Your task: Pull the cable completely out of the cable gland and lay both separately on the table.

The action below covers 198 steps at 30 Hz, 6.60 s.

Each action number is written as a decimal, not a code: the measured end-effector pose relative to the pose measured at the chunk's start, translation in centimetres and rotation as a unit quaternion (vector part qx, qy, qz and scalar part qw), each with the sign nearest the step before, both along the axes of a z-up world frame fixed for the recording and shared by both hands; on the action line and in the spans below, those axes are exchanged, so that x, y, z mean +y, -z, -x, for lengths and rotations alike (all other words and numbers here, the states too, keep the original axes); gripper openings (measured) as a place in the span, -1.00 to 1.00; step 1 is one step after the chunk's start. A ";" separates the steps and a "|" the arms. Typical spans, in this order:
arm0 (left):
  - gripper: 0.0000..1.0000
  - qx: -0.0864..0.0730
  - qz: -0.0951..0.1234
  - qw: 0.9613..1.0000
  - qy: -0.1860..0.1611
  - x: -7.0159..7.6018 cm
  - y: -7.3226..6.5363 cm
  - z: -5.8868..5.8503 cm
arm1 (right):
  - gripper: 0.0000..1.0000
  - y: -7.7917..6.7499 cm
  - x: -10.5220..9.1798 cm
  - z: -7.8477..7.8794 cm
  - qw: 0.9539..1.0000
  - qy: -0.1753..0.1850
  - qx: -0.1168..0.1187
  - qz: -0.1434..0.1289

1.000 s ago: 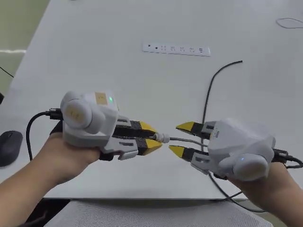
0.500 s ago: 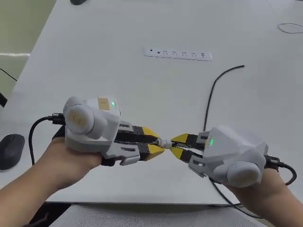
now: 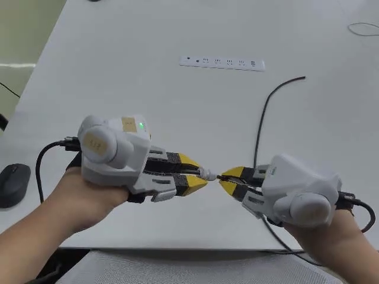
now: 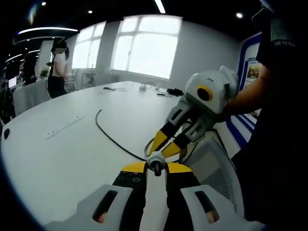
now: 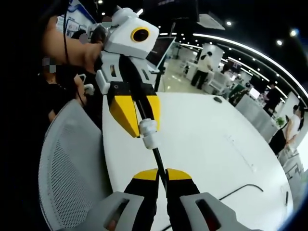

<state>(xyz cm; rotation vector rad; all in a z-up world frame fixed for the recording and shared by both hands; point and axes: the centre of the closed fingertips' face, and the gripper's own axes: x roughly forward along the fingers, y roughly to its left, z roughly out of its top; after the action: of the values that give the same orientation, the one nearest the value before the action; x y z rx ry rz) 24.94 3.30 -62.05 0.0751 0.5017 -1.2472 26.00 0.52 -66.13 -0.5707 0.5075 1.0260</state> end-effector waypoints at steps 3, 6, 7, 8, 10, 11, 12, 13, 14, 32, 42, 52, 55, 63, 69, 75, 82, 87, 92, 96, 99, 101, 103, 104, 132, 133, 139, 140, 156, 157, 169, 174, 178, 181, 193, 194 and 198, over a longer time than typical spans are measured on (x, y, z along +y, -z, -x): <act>-0.72 0.000 0.000 1.000 -0.001 0.0 0.0 0.0 | -1.00 0.8 -1.0 -0.2 1.000 0.023 0.020 -0.003; -0.71 0.001 0.002 1.000 -0.003 0.1 0.0 0.0 | -1.00 1.5 -1.8 -0.2 0.998 0.047 0.044 -0.008; -0.71 0.001 0.003 1.000 -0.004 0.1 -0.1 0.0 | -1.00 1.6 -2.0 -0.3 0.998 0.048 0.043 -0.009; -0.71 0.001 0.004 1.000 -0.004 0.1 -0.1 0.0 | -1.00 1.8 -2.4 -0.4 0.997 0.055 0.046 -0.009; -0.71 0.002 0.005 1.000 -0.005 0.1 -0.1 -0.1 | -1.00 2.1 -3.0 -0.4 0.996 0.065 0.053 -0.009; -0.71 0.002 0.005 1.000 -0.005 0.1 -0.1 -0.1 | -1.00 2.2 -3.1 -0.4 0.996 0.068 0.055 -0.010; -0.71 0.002 0.005 1.000 -0.006 0.2 -0.1 -0.1 | -1.00 2.3 -3.3 -0.4 0.996 0.071 0.056 -0.011; -0.71 0.003 0.005 1.000 -0.006 0.2 -0.1 -0.1 | -1.00 2.5 -3.6 -0.4 0.995 0.076 0.060 -0.011; -0.71 0.003 0.006 1.000 -0.007 0.2 -0.1 -0.2 | -1.00 2.7 -3.9 -0.5 0.995 0.078 0.061 -0.009; -0.71 0.009 0.002 1.000 -0.014 1.1 0.9 -0.2 | -1.00 3.7 -5.2 -0.7 0.992 0.100 0.073 -0.002; -0.71 0.009 0.002 1.000 -0.022 1.9 1.7 -0.5 | -1.00 3.3 -5.1 -2.1 0.992 0.106 0.064 0.008; -0.71 0.020 0.003 0.999 -0.044 3.8 4.2 -0.8 | -1.00 3.0 -3.4 -4.9 0.994 0.093 0.043 0.026; -0.71 0.020 0.001 0.999 -0.045 4.2 4.9 -0.7 | -1.00 3.1 -2.8 -6.0 0.994 0.095 0.043 0.025; -0.71 0.017 -0.012 0.998 -0.059 5.1 7.5 -1.0 | -1.00 3.8 -0.4 -6.9 0.996 0.077 0.041 0.037; -0.71 0.028 -0.015 0.997 -0.066 5.9 9.4 -1.0 | -1.00 4.8 2.0 -7.6 0.996 0.058 0.046 0.045; -0.71 0.030 -0.016 0.997 -0.074 7.1 11.0 -1.3 | -1.00 6.6 3.6 -7.9 0.996 0.037 0.050 0.062; -0.71 0.032 -0.016 0.996 -0.082 7.9 12.7 -1.4 | -1.00 8.5 6.1 -8.0 0.995 -0.007 0.054 0.079; -0.71 0.035 -0.013 0.995 -0.093 8.5 13.8 -1.6 | -1.00 10.1 7.7 -8.0 0.994 -0.024 0.065 0.088; -0.70 0.032 -0.024 0.995 -0.091 9.0 15.0 -1.4 | -1.00 11.7 9.1 -7.6 0.991 -0.041 0.078 0.098; -0.70 0.035 -0.024 0.994 -0.100 9.6 15.7 -1.4 | -1.00 12.7 9.9 -7.4 0.990 -0.044 0.089 0.100; -0.70 0.039 -0.025 0.993 -0.106 9.9 16.3 -1.4 | -1.00 13.8 10.4 -7.2 0.989 -0.041 0.105 0.098; -0.70 0.042 -0.029 0.993 -0.111 10.3 16.8 -1.4 | -1.00 14.4 10.7 -6.9 0.988 -0.038 0.115 0.096; -0.70 0.043 -0.031 0.992 -0.113 10.5 17.1 -1.4 | -1.00 15.0 10.9 -6.7 0.987 -0.039 0.117 0.100; -0.70 0.044 -0.031 0.992 -0.114 10.6 17.2 -1.4 | -1.00 15.2 11.0 -6.6 0.987 -0.039 0.118 0.101; -0.69 0.058 -0.046 0.987 -0.141 11.9 19.0 -1.5 | -0.98 16.4 11.4 -6.0 0.986 -0.053 0.116 0.109; -0.69 0.060 -0.045 0.987 -0.141 11.8 19.0 -1.5 | -0.98 16.4 11.4 -5.9 0.986 -0.053 0.116 0.110; -0.69 0.052 -0.056 0.988 -0.134 11.6 19.1 -1.5 | -0.97 16.4 11.4 -5.9 0.986 -0.058 0.113 0.112; -0.69 0.052 -0.056 0.988 -0.134 11.6 19.1 -1.5 | -0.97 16.4 11.4 -5.9 0.986 -0.059 0.113 0.112; -0.64 0.055 -0.062 0.987 -0.137 11.8 19.0 -1.4 | -0.86 15.8 11.5 -6.5 0.986 -0.053 0.109 0.117; -0.63 0.055 -0.062 0.987 -0.137 11.8 19.0 -1.4 | -0.86 15.7 11.5 -6.6 0.986 -0.054 0.110 0.117; -0.47 0.051 -0.061 0.986 -0.146 12.2 18.4 -1.7 | -0.61 13.7 10.5 -6.6 0.989 -0.047 0.101 0.098; -0.34 0.049 -0.058 0.986 -0.149 12.2 17.7 -1.6 | -0.46 12.2 9.2 -6.6 0.992 -0.019 0.105 0.074; -0.25 0.061 -0.038 0.984 -0.165 12.2 16.5 -1.5 | -0.30 10.2 8.1 -6.9 0.993 0.021 0.116 0.025; -0.17 0.058 -0.031 0.983 -0.174 12.0 15.4 -1.3 | -0.21 9.1 6.8 -7.1 0.993 0.030 0.111 0.016; 0.05 0.044 -0.014 0.979 -0.197 12.7 11.2 -1.2 | 0.19 3.7 2.5 -6.6 0.985 0.084 0.119 -0.095; 0.06 0.043 -0.011 0.979 -0.198 12.7 10.8 -1.2 | 0.21 3.3 2.0 -6.3 0.984 0.084 0.119 -0.100; 0.15 0.046 0.017 0.976 -0.214 13.1 8.8 -1.5 | 0.32 2.5 0.5 -5.1 0.982 0.090 0.116 -0.118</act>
<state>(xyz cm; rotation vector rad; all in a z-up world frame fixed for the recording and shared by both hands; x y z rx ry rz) 26.45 16.39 -70.90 -0.1154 0.5440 -0.8385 31.12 1.02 -68.62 -0.1904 0.6202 0.9671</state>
